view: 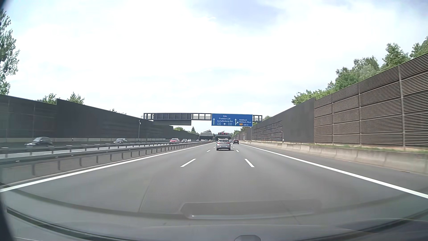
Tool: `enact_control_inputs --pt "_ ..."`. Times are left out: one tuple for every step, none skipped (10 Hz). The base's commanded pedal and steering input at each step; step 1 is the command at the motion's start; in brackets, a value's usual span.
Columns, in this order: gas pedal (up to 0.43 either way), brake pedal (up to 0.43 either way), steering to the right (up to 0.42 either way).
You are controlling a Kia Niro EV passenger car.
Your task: Follow the waypoints while adhering to traffic rules and regulations
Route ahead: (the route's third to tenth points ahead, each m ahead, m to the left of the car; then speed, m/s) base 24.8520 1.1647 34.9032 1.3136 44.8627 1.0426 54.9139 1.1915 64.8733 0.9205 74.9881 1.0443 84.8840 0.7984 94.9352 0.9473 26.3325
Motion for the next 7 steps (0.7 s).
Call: enact_control_inputs --pt "0.110 0.000 -0.001" --pt "0.079 0.000 0.000" --pt "0.020 0.000 -0.001" --pt "0.020 0.000 -0.001" --pt "0.020 0.000 0.000" --pt "0.020 0.000 -0.001" --pt "0.020 0.000 -0.001"
